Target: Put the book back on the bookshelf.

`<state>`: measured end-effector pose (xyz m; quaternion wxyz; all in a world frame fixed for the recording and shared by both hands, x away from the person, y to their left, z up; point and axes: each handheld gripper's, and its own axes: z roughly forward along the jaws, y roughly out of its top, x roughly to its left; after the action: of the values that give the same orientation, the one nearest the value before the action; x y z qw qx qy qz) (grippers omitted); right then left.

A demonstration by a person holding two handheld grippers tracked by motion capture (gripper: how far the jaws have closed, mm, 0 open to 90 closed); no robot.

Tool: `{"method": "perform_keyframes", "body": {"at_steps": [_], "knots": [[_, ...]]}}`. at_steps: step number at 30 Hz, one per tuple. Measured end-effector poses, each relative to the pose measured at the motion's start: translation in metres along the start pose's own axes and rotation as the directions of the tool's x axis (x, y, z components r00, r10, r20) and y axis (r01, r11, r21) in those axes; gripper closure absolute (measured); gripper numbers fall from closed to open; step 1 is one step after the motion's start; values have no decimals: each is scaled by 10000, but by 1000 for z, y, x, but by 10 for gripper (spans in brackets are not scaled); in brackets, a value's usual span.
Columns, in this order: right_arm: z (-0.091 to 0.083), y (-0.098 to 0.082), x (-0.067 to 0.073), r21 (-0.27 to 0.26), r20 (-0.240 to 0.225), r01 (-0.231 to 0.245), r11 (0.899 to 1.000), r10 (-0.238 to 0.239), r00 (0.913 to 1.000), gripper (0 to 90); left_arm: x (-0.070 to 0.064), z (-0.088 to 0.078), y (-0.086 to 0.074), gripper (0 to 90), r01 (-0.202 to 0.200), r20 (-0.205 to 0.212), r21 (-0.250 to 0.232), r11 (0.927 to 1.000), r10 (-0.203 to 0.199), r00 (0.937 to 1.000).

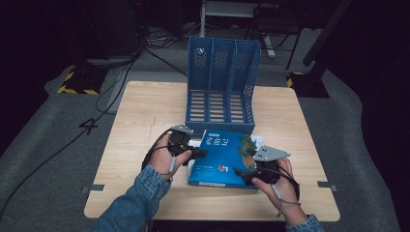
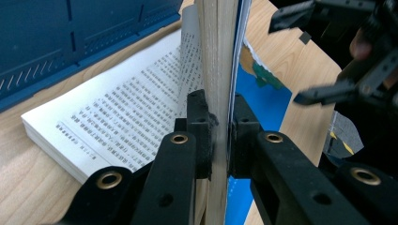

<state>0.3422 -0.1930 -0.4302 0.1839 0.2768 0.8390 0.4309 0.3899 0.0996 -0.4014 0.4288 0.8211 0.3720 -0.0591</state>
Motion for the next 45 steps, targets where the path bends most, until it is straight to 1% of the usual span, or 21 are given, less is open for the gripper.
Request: {"method": "perform_keyframes", "body": {"at_steps": [1, 3, 5, 7, 10, 14, 17, 21, 23, 24, 26, 28, 31, 33, 35, 37, 39, 40, 42, 43, 45], "knots": [[0, 0, 0, 0, 0, 0, 10000, 0, 10000, 172, 0, 0, 0, 823, 0, 0, 0, 10000, 0, 10000], [5, 2, 7, -235, -92, 13, 9997, -15, 10000, 161, -1, 0, 4, 823, 30, -29, 162, 9999, -30, 10000], [10, 4, 15, -491, -144, 185, 9986, -192, 9997, 159, -2, 0, 10, 823, 96, 7, 296, 9995, -96, 10000], [15, 5, 23, -732, -349, 325, 9968, -351, 9988, 160, -3, 0, 15, 823, 112, -18, 381, 9992, -111, 9999], [21, 5, 32, -853, -470, 500, 9951, -542, 9974, 161, -4, 0, 21, 823, 115, -64, 434, 9990, -112, 9999], [23, 5, 38, -1099, -337, 546, 9924, -586, 9977, 158, -5, -1, 24, 823, 147, 24, 477, 9988, -148, 9999], [25, 6, 40, -1075, -351, 625, 9922, -667, 9972, 158, -5, -1, 25, 823, 177, 62, 472, 9987, -180, 9998], [31, 4, 51, -844, -568, 999, 9914, -1048, 9929, 161, -3, 0, 26, 823, 207, 82, 567, 9982, -212, 9997], [33, 3, 56, -794, -496, 1295, 9884, -1337, 9898, 162, -2, 0, 28, 823, 207, 125, 575, 9981, -214, 9997], [33, 3, 56, -794, -496, 1295, 9884, -1337, 9898, 162, -2, 0, 28, 823, 207, 125, 575, 9981, -214, 9997], [37, 2, 61, -770, -379, 1538, 9851, -1570, 9869, 160, -2, 0, 30, 823, 284, 195, 584, 9979, -296, 9994], [40, 1, 64, -755, -362, 1659, 9832, -1690, 9850, 164, -2, 0, 31, 823, 274, 264, 579, 9979, -290, 9992], [45, -1, 69, -762, 22, 2107, 9746, -2112, 9774, 153, -2, 0, 33, 823, 279, 330, 606, 9978, -299, 9990], [47, -3, 70, -842, 260, 2320, 9691, -2306, 9727, 152, -1, 1, 33, 823, 307, 384, 609, 9977, -330, 9987], [49, -4, 71, -885, 379, 2430, 9660, -2405, 9699, 145, 0, 1, 34, 823, 345, 434, 654, 9973, -374, 9984], [51, -7, 74, -887, 669, 2812, 9555, -2759, 9588, 142, 0, 2, 34, 823, 361, 431, 658, 9972, -390, 9983], [53, -8, 75, -848, 851, 2972, 9510, -2903, 9531, 132, 0, 2, 35, 823, 365, 501, 700, 9969, -401, 9979], [54, -9, 78, -819, 993, 2971, 9513, -2888, 9522, 103, 1, 3, 35, 822, 393, 559, 691, 9968, -432, 9975], [59, -10, 81, -701, 1254, 3057, 9496, -2956, 9470, 43, 1, 4, 34, 822, 497, 644, 709, 9962, -543, 9964], [61, -10, 82, -572, 1367, 3179, 9464, -3080, 9415, 17, 2, 4, 34, 822, 544, 677, 717, 9959, -593, 9959], [65, -10, 86, -400, 1640, 3392, 9399, -3287, 9301, 4, 3, 4, 33, 821, 584, 701, 719, 9957, -635, 9955]]}}
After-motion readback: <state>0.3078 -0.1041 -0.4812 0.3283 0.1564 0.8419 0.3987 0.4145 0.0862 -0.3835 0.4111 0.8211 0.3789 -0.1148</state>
